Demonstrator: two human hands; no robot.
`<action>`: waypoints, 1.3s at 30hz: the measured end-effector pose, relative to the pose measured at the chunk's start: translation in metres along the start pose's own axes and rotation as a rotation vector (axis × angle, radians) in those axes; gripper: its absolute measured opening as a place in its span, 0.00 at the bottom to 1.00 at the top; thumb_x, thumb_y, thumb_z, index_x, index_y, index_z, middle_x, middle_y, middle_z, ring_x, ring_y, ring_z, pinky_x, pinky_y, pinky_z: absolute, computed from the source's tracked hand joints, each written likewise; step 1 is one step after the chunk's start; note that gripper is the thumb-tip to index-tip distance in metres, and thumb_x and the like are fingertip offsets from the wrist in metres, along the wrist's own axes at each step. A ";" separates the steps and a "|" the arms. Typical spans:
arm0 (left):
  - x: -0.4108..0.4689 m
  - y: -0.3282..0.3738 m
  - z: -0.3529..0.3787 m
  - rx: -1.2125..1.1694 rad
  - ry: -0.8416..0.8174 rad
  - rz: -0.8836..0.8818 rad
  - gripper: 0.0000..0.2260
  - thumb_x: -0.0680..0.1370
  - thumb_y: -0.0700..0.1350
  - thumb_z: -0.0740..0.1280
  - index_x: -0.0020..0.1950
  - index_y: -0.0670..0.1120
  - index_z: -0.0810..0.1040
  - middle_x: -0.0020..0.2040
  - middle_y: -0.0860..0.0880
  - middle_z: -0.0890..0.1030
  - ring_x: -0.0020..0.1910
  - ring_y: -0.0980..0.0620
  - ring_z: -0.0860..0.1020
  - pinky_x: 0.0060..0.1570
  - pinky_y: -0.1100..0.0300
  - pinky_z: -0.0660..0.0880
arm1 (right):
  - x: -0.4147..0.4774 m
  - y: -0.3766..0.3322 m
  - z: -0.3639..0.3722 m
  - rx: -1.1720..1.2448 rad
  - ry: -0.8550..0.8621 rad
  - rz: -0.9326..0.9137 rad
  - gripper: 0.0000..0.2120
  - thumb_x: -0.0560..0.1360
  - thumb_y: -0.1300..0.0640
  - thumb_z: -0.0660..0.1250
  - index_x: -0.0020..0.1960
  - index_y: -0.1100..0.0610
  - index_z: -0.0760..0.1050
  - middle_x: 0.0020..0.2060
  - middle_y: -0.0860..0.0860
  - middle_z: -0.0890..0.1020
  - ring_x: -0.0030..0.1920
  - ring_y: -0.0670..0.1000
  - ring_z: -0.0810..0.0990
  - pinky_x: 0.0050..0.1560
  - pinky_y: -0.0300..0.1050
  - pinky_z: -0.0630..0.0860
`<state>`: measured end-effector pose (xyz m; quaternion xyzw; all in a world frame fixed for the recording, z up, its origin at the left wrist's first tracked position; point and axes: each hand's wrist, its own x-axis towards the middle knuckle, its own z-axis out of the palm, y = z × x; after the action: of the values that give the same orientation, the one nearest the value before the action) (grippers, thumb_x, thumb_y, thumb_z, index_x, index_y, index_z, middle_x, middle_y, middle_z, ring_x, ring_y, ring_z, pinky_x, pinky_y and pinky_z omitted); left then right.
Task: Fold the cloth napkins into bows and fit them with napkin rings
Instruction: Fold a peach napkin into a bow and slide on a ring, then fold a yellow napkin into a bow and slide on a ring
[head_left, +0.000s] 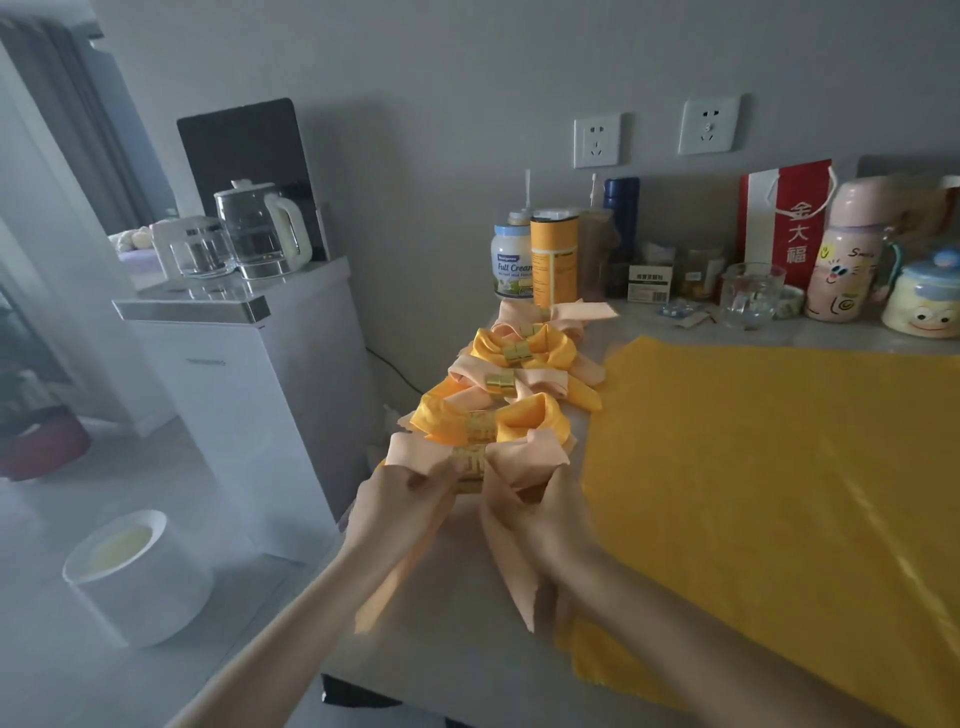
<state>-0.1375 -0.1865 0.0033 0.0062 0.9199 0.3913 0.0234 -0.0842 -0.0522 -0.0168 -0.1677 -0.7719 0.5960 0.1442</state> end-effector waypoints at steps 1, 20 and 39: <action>0.000 -0.002 0.002 0.075 0.030 0.049 0.22 0.74 0.64 0.59 0.39 0.47 0.79 0.38 0.48 0.80 0.43 0.45 0.77 0.45 0.55 0.74 | 0.002 0.000 0.000 -0.063 0.000 0.000 0.15 0.74 0.46 0.68 0.52 0.57 0.75 0.43 0.51 0.81 0.39 0.45 0.78 0.27 0.26 0.67; -0.065 0.045 0.018 0.539 0.181 0.583 0.15 0.78 0.57 0.59 0.57 0.49 0.75 0.61 0.52 0.73 0.67 0.47 0.63 0.64 0.53 0.61 | -0.010 -0.028 -0.109 -0.277 -0.420 -0.043 0.08 0.78 0.57 0.63 0.45 0.61 0.74 0.36 0.53 0.79 0.27 0.48 0.77 0.28 0.37 0.73; -0.207 0.178 0.230 0.548 -0.724 0.940 0.34 0.76 0.67 0.54 0.77 0.53 0.52 0.78 0.46 0.44 0.77 0.47 0.42 0.73 0.47 0.39 | -0.099 0.095 -0.393 -0.695 0.133 0.049 0.15 0.76 0.56 0.67 0.62 0.54 0.74 0.61 0.51 0.77 0.64 0.49 0.73 0.56 0.40 0.70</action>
<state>0.0794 0.0961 -0.0195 0.5449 0.8196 0.0845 0.1556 0.1796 0.2702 -0.0136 -0.2635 -0.9134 0.2886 0.1141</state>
